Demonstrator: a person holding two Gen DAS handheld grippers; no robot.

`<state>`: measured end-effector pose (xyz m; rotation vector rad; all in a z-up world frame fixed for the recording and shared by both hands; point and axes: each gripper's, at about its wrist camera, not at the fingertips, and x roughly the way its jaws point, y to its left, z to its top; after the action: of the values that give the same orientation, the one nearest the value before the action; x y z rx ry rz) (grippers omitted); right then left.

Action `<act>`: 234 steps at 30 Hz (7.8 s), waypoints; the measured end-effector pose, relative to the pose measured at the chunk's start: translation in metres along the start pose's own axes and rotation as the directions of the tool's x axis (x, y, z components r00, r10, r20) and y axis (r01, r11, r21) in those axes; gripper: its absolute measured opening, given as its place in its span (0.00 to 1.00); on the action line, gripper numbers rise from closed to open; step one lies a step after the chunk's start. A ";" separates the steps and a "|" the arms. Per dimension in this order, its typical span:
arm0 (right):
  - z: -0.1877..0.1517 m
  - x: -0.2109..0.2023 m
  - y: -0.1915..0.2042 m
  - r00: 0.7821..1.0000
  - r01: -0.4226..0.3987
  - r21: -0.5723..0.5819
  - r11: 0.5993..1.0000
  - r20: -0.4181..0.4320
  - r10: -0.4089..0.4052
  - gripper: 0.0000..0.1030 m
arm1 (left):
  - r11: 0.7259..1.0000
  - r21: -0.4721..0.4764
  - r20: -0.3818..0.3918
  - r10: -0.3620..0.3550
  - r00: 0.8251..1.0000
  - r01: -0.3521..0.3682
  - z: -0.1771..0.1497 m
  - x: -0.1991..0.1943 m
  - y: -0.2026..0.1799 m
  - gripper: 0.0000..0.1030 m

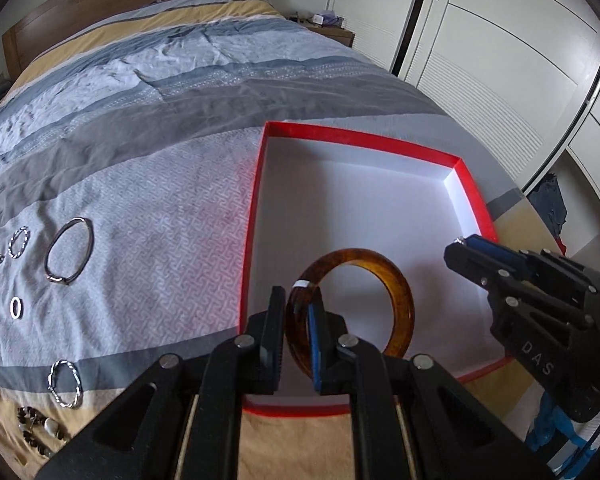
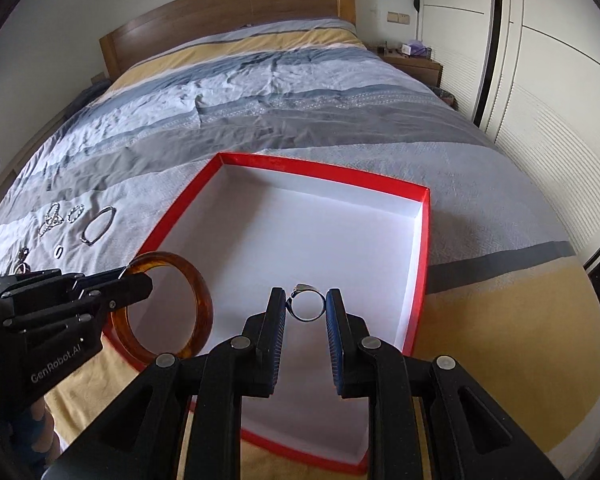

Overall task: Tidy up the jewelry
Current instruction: 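Carry the amber bangle with the left tool while the right tool carries the ring into the red box, then open the right tool to drop the ring while the left tool releases the amber bangle in the box, then withdraw both open tools from the box back toward the remaining jewelry, then grasp the dark brown bangle with the left tool while the right tool grasps the beaded bracelet, then carry the dark brown bangle with the left tool while the right tool carries the beaded bracelet to the box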

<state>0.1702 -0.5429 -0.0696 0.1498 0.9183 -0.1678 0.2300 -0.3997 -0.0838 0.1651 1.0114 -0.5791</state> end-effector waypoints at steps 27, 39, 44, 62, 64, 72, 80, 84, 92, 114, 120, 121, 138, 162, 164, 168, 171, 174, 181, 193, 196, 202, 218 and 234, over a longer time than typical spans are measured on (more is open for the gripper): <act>0.011 0.024 -0.016 0.998 0.052 -0.033 0.998 -0.039 -0.053 0.32 | 0.999 -0.048 -0.031 -0.024 0.999 0.023 -0.014 0.002 0.000 0.31; -0.001 -0.078 0.009 0.999 0.018 -0.008 1.000 0.051 -0.018 0.33 | 0.997 -0.074 0.076 0.008 0.997 -0.002 -0.036 -0.103 0.019 0.33; -0.017 -0.123 0.044 0.996 -0.028 -0.011 1.000 0.088 0.029 0.33 | 0.992 -0.095 0.097 0.087 0.991 -0.078 -0.064 -0.158 0.050 0.33; -0.083 -0.260 0.178 0.970 -0.124 -0.052 0.991 0.205 0.132 0.37 | 0.940 -0.248 0.231 0.294 0.928 -0.236 -0.185 -0.347 0.190 0.33; -0.087 -0.269 0.188 0.967 -0.130 -0.063 0.990 0.213 0.141 0.37 | 0.931 -0.271 0.237 0.312 0.920 -0.246 -0.198 -0.362 0.206 0.33; -0.090 -0.291 0.221 0.957 -0.146 -0.123 0.982 0.233 0.172 0.45 | 0.892 -0.351 0.252 0.382 0.889 -0.284 -0.223 -0.398 0.254 0.34; -0.087 -0.267 0.234 0.957 -0.179 -0.149 0.972 0.203 0.207 0.46 | 0.868 -0.395 0.221 0.409 0.885 -0.302 -0.231 -0.383 0.281 0.37; -0.087 -0.236 0.236 0.965 -0.173 -0.156 0.972 0.170 0.199 0.46 | 0.861 -0.402 0.186 0.409 0.893 -0.310 -0.231 -0.358 0.290 0.37; -0.083 -0.173 0.237 0.969 -0.214 -0.145 0.966 0.092 0.228 0.46 | 0.845 -0.424 0.107 0.403 0.909 -0.325 -0.224 -0.300 0.310 0.37; -0.067 -0.054 0.259 0.952 -0.307 -0.155 0.939 -0.071 0.299 0.46 | 0.822 -0.458 0.003 0.383 0.924 -0.340 -0.204 -0.217 0.351 0.37; -0.059 -0.031 0.265 0.942 -0.335 -0.150 0.930 -0.095 0.323 0.46 | 0.826 -0.461 -0.005 0.363 0.932 -0.325 -0.195 -0.199 0.356 0.37; -0.059 -0.028 0.267 0.938 -0.343 -0.151 0.927 -0.103 0.330 0.46 | 0.827 -0.461 -0.006 0.360 0.933 -0.322 -0.193 -0.196 0.356 0.37; -0.066 0.041 0.304 0.905 -0.404 -0.179 0.897 -0.223 0.363 0.36 | 0.824 -0.518 0.002 0.269 0.963 -0.229 -0.157 -0.138 0.381 0.37; -0.070 0.061 0.300 0.872 -0.471 -0.153 0.869 -0.231 0.432 0.11 | 0.865 -0.440 -0.006 0.265 0.964 -0.240 -0.144 -0.100 0.370 0.12; -0.071 0.058 0.298 0.873 -0.469 -0.149 0.871 -0.228 0.431 0.11 | 0.865 -0.443 -0.005 0.259 0.966 -0.234 -0.145 -0.103 0.370 0.09; -0.073 0.048 0.291 0.877 -0.462 -0.139 0.876 -0.222 0.427 0.11 | 0.865 -0.449 -0.003 0.250 0.968 -0.225 -0.148 -0.113 0.365 0.09; -0.076 0.038 0.286 0.881 -0.454 -0.129 0.882 -0.217 0.421 0.11 | 0.868 -0.447 0.003 0.244 0.970 -0.217 -0.151 -0.122 0.359 0.09; -0.080 0.028 0.280 0.887 -0.440 -0.129 0.889 -0.213 0.409 0.11 | 0.871 -0.443 0.012 0.242 0.970 -0.212 -0.155 -0.134 0.352 0.08; -0.087 -0.005 0.264 0.906 -0.405 -0.127 0.906 -0.189 0.378 0.10 | 0.882 -0.426 0.051 0.249 0.967 -0.204 -0.160 -0.169 0.335 0.08; -0.096 -0.086 0.249 0.930 -0.366 -0.140 0.920 -0.093 0.356 0.10 | 0.897 -0.402 0.133 0.255 0.958 -0.183 -0.174 -0.236 0.301 0.08; -0.101 -0.108 0.243 0.934 -0.356 -0.142 0.924 -0.064 0.350 0.10 | 0.904 -0.389 0.160 0.256 0.954 -0.177 -0.177 -0.253 0.287 0.08; -0.110 -0.147 0.235 0.940 -0.338 -0.149 0.929 -0.011 0.340 0.10 | 0.919 -0.362 0.198 0.243 0.950 -0.159 -0.186 -0.279 0.258 0.08; -0.127 -0.221 0.195 0.942 -0.300 -0.120 0.946 0.118 0.314 0.10 | 0.967 -0.233 0.267 0.169 0.949 -0.107 -0.188 -0.313 0.179 0.08; -0.088 -0.239 0.119 0.951 -0.212 -0.062 0.975 0.217 0.220 0.11 | 0.990 -0.098 0.284 0.124 0.951 -0.100 -0.130 -0.295 0.099 0.09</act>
<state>-0.0156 -0.3903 0.0758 0.1908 0.6755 0.0368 0.0682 -0.1543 0.0804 0.0614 0.7344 -0.4418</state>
